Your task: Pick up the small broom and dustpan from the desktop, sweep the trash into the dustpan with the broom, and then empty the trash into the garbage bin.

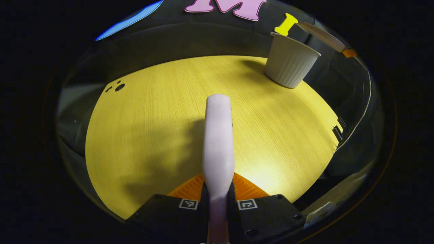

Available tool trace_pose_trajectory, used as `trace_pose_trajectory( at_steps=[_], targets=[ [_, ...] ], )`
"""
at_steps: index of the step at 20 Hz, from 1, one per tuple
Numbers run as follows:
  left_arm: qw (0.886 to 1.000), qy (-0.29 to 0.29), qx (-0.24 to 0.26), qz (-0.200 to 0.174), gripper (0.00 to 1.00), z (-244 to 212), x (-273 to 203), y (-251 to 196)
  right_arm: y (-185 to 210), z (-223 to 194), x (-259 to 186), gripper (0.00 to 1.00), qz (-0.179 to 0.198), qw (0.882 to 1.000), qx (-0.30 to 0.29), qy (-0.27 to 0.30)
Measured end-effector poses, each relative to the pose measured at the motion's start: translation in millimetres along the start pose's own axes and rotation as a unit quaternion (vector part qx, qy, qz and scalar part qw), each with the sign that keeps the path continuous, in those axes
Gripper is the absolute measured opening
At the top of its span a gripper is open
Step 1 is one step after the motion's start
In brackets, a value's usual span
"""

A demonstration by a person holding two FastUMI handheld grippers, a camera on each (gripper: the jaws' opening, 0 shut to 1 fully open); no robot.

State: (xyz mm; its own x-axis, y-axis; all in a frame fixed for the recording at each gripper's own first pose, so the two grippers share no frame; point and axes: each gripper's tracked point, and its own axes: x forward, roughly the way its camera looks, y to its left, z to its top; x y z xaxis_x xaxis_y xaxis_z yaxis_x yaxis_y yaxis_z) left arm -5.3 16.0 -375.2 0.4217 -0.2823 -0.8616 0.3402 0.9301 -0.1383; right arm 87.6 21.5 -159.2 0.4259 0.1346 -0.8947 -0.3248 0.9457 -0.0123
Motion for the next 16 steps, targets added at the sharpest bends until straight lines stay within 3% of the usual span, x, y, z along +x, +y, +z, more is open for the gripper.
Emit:
trace_pose_trajectory(
  at_steps=[6, 11, 16],
  targets=[
    [0.999, 0.008, 0.017, 0.033, 0.28, -0.2, 1.2, 18.0, 77.9, -71.9, 48.5, 0.35, 0.025, 0.999, -0.001, 0.025],
    [0.999, 0.009, 0.026, 0.043, 0.27, -0.3, 4.9, 25.0, 122.0, -132.2, 111.3, 0.35, 0.038, 0.997, 0.022, 0.059],
    [0.997, 0.016, 0.05, 0.048, 0.29, -3.6, 11.4, 23.2, 147.9, -165.1, 162.0, 0.32, 0.039, 0.996, 0.048, 0.07]
  ],
)
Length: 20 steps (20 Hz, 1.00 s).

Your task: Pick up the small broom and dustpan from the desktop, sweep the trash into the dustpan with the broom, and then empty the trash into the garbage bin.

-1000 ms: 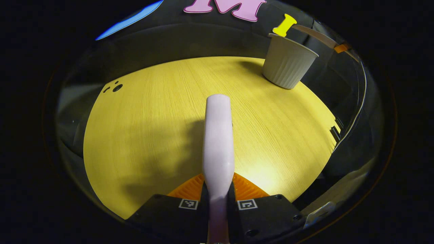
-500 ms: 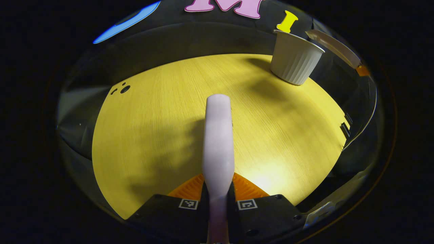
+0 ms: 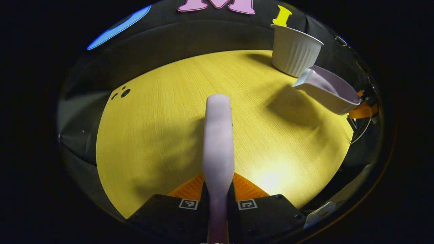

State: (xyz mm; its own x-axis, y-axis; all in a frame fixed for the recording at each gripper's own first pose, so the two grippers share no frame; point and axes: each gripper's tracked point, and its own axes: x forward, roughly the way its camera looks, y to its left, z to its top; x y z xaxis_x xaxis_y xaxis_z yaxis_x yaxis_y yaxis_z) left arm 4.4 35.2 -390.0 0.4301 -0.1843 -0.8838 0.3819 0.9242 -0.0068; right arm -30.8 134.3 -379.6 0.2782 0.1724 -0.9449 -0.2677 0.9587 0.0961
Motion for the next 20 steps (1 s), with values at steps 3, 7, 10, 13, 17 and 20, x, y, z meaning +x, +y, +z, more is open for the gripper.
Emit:
trace_pose_trajectory(
  at_steps=[3, 7, 10, 13, 17, 20],
  targets=[
    [1.0, 0.005, 0.005, -0.001, 0.28, -0.9, 3.3, -1.3, -5.0, -12.2, 22.0, 0.36, -0.015, 1.0, 0.01, 0.01],
    [1.0, 0.007, 0.002, 0.004, 0.29, -1.2, 4.4, -1.4, -5.6, -20.3, 30.9, 0.35, -0.029, 0.999, 0.016, 0.007],
    [1.0, 0.013, -0.007, 0.002, 0.29, -2.4, 5.1, -2.2, -6.1, -20.8, 35.1, 0.35, -0.034, 0.999, 0.008, 0.005],
    [1.0, 0.009, -0.002, 0.013, 0.32, -0.4, 6.7, 0.8, -1.0, -27.2, 44.3, 0.39, -0.02, 0.999, 0.017, 0.017],
    [0.999, 0.006, 0.017, 0.03, 0.39, 0.6, 5.3, 8.5, 2.3, -28.9, 42.9, 0.4, -0.007, 1.0, 0.024, 0.014],
    [0.999, 0.001, 0.024, 0.042, 0.35, 1.7, -0.8, 10.9, 2.3, -26.0, 30.8, 0.41, 0.005, 0.999, 0.041, 0.011]
  ],
)
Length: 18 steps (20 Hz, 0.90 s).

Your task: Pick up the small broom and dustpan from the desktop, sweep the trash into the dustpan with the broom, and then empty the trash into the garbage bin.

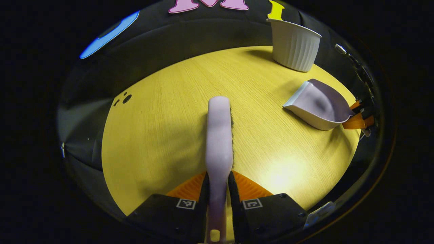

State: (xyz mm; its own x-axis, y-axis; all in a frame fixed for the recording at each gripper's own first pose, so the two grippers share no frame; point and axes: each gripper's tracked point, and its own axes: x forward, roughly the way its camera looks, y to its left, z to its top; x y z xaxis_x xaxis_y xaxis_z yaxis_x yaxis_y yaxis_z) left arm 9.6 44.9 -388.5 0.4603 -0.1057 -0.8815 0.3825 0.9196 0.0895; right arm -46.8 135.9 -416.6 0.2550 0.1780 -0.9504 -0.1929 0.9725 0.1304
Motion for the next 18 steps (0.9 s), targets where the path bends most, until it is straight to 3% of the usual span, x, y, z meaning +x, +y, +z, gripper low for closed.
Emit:
trace_pose_trajectory(
  at_steps=[3, 4, 5, 6, 7, 9, 13, 18],
  targets=[
    [1.0, -0.011, -0.004, 0.008, 0.33, 1.3, -15.1, -3.1, -1.4, 2.7, -29.7, 0.45, 0.009, 1.0, -0.003, -0.016],
    [1.0, -0.019, -0.007, 0.013, 0.24, 4.3, -20.7, -1.8, -1.1, 5.9, -43.5, 0.44, 0.012, 1.0, -0.001, -0.029],
    [0.999, -0.028, -0.013, 0.019, 0.32, 6.7, -26.9, -0.9, -1.4, 10.0, -57.1, 0.44, 0.013, 0.999, 0.003, -0.044],
    [0.999, -0.038, -0.019, 0.023, 0.32, 10.4, -33.2, 0.6, 1.1, 16.0, -69.9, 0.43, 0.016, 0.998, 0.006, -0.059],
    [0.998, -0.053, -0.028, 0.028, 0.32, 16.9, -42.8, 2.5, 2.7, 22.2, -82.1, 0.36, 0.018, 0.997, 0.008, -0.077],
    [0.994, -0.094, -0.047, 0.03, 0.32, 38.3, -63.7, 2.9, 6.8, 40.5, -106.3, 0.4, 0.023, 0.992, 0.008, -0.124],
    [0.978, -0.198, -0.063, 0.036, 0.32, 89.5, -118.1, 7.8, 15.7, 91.9, -153.9, 0.39, 0.022, 0.971, -0.006, -0.236],
    [0.946, -0.308, -0.09, 0.05, 0.32, 145.9, -190.2, -11.6, 21.7, 152.1, -214.8, 0.39, 0.031, 0.93, -0.053, -0.362]
  ],
)
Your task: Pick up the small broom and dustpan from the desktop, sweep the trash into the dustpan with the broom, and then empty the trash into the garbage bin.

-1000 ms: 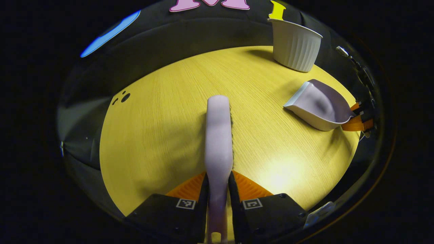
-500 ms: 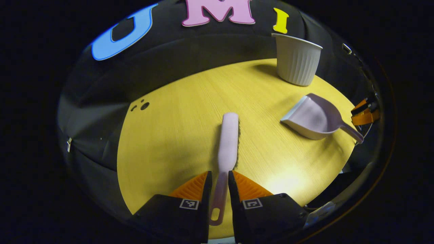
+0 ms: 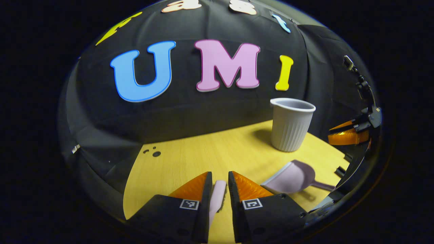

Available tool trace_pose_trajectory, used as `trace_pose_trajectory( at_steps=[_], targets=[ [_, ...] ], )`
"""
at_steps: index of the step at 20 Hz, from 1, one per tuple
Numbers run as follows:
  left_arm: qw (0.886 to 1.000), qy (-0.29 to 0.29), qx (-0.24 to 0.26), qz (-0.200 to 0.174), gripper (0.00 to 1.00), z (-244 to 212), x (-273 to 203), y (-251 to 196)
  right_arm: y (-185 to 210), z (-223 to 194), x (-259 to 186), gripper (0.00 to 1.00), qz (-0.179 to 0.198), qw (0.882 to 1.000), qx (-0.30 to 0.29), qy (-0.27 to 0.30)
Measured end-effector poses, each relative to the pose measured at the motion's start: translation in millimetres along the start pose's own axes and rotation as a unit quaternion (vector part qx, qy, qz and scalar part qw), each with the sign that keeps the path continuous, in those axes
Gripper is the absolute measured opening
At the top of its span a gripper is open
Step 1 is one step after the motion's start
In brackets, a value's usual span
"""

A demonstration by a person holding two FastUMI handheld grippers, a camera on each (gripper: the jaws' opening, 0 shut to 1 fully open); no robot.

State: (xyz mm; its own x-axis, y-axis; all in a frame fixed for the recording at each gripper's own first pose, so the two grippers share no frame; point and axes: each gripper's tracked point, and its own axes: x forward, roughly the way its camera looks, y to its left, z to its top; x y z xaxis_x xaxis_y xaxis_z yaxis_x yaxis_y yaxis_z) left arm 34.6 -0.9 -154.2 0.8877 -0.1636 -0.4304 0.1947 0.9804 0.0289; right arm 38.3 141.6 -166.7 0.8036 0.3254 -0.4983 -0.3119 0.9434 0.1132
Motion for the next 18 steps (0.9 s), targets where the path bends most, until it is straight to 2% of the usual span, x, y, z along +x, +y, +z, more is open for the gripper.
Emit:
trace_pose_trajectory(
  at_steps=[3, 6, 10, 13, 16, 17, 18],
  targets=[
    [0.999, -0.027, -0.025, 0.028, 0.32, 27.2, -15.8, -19.4, -0.2, 29.4, -9.4, 0.39, 0.02, 0.998, -0.017, -0.05],
    [0.996, -0.053, -0.031, 0.061, 0.32, 45.3, -33.7, -38.8, 0.0, 36.5, -9.6, 0.39, 0.046, 0.995, -0.037, -0.078],
    [0.992, -0.064, -0.024, 0.109, 0.32, 60.6, -55.4, -58.0, 5.0, 19.9, -21.3, 0.39, 0.096, 0.993, -0.022, -0.063],
    [0.989, -0.068, -0.035, 0.124, 0.32, 60.7, -70.1, -73.8, 5.9, 17.0, -17.5, 0.39, 0.112, 0.991, -0.047, -0.064],
    [0.987, -0.069, -0.033, 0.14, 0.32, 60.1, -78.3, -86.6, 11.9, 8.7, -33.3, 0.39, 0.137, 0.986, -0.064, -0.069],
    [0.987, -0.07, -0.032, 0.144, 0.24, 59.5, -81.2, -90.4, 13.4, 8.9, -37.3, 0.39, 0.142, 0.985, -0.066, -0.074],
    [0.986, -0.07, -0.032, 0.149, 0.24, 58.9, -83.5, -91.7, 14.1, 9.0, -39.0, 0.39, 0.146, 0.984, -0.067, -0.076]
  ],
)
